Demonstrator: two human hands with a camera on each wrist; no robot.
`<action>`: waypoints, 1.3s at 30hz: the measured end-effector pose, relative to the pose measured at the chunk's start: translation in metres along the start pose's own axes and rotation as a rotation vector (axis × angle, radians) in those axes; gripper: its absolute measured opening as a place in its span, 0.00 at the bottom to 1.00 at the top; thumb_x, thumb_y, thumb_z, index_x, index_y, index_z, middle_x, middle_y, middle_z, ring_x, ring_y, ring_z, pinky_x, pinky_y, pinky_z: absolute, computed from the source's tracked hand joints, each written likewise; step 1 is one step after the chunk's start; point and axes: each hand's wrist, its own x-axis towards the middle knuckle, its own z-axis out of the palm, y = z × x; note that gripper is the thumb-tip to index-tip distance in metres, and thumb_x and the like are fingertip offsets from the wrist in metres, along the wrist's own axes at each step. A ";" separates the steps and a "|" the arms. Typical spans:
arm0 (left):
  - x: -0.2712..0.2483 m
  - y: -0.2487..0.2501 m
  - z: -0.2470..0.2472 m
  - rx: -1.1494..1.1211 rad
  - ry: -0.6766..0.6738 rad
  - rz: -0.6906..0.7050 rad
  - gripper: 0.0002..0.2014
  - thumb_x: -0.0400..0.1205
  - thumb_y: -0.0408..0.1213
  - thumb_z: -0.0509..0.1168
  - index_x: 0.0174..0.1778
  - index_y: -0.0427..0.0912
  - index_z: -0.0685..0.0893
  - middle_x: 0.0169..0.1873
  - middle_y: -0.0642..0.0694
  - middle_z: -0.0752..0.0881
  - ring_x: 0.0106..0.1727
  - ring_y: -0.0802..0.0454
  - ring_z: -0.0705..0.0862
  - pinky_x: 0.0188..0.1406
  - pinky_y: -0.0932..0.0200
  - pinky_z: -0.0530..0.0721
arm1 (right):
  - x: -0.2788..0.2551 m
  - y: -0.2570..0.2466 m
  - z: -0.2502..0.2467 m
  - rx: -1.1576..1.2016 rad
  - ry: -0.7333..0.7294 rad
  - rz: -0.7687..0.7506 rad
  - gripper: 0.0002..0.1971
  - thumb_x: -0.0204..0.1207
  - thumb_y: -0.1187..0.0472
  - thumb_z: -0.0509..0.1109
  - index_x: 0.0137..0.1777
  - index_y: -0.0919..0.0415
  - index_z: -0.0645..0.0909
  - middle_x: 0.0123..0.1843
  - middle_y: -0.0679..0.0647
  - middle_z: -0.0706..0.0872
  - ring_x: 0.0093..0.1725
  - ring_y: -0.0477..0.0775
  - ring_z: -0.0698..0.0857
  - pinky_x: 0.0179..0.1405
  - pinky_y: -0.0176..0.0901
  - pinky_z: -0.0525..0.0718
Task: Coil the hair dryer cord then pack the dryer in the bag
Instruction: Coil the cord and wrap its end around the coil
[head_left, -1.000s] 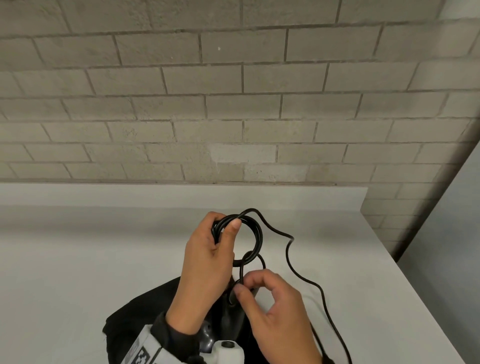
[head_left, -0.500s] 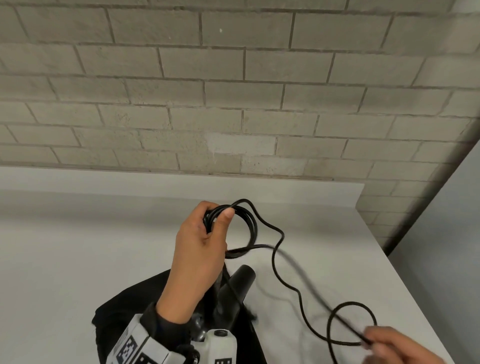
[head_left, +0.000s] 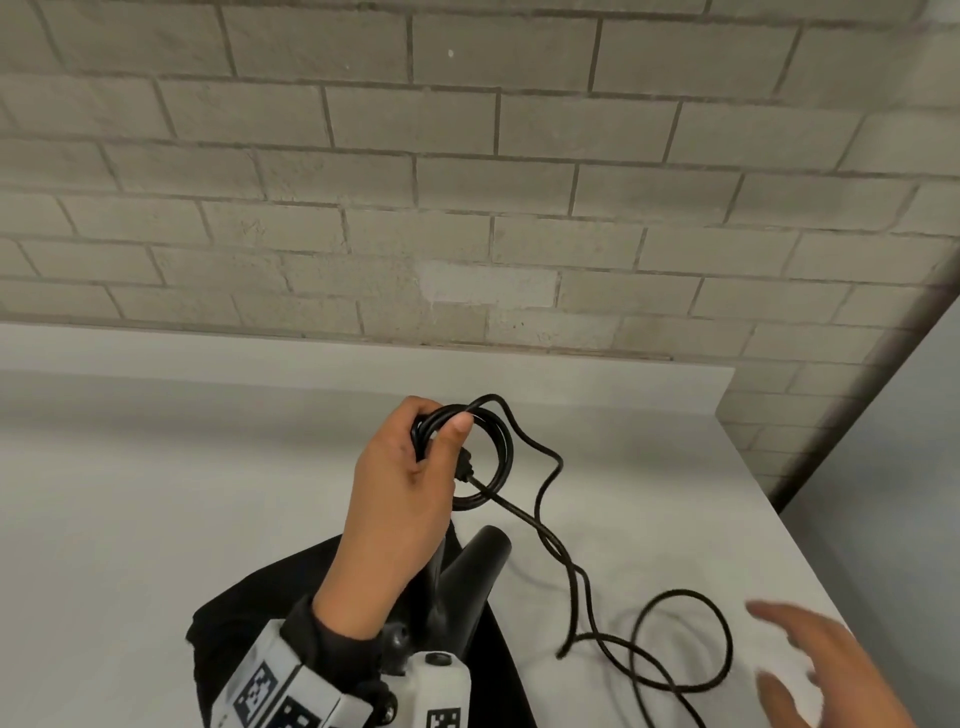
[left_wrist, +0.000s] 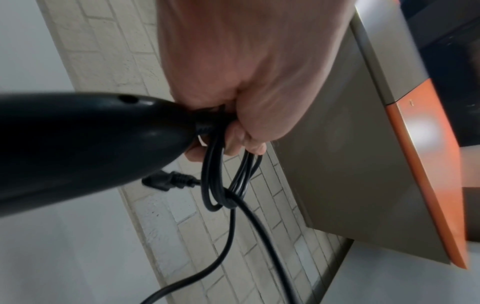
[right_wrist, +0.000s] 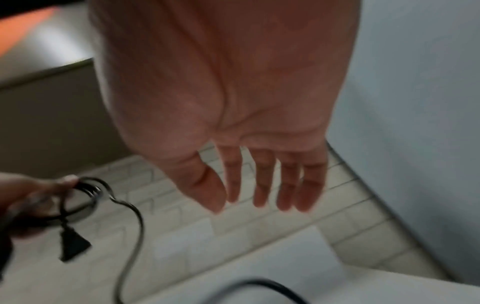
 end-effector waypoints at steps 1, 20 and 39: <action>-0.001 0.000 0.001 0.011 -0.002 0.013 0.09 0.83 0.49 0.65 0.42 0.48 0.81 0.26 0.53 0.83 0.23 0.61 0.75 0.28 0.61 0.75 | 0.005 -0.011 -0.010 0.011 -0.019 -0.010 0.31 0.64 0.62 0.77 0.54 0.21 0.75 0.57 0.24 0.78 0.52 0.47 0.84 0.51 0.24 0.76; -0.001 0.000 -0.007 0.039 -0.021 0.026 0.11 0.81 0.54 0.64 0.42 0.51 0.80 0.21 0.56 0.75 0.23 0.54 0.70 0.24 0.56 0.70 | 0.009 -0.065 0.010 0.504 -0.314 0.021 0.28 0.61 0.29 0.72 0.44 0.54 0.88 0.22 0.53 0.75 0.23 0.42 0.71 0.24 0.31 0.68; -0.013 0.009 0.001 0.058 -0.171 0.062 0.11 0.81 0.54 0.64 0.43 0.51 0.81 0.24 0.45 0.78 0.23 0.54 0.71 0.24 0.59 0.71 | 0.059 -0.099 0.052 0.452 -0.301 -0.171 0.19 0.83 0.50 0.60 0.74 0.43 0.69 0.69 0.31 0.79 0.72 0.32 0.74 0.69 0.28 0.72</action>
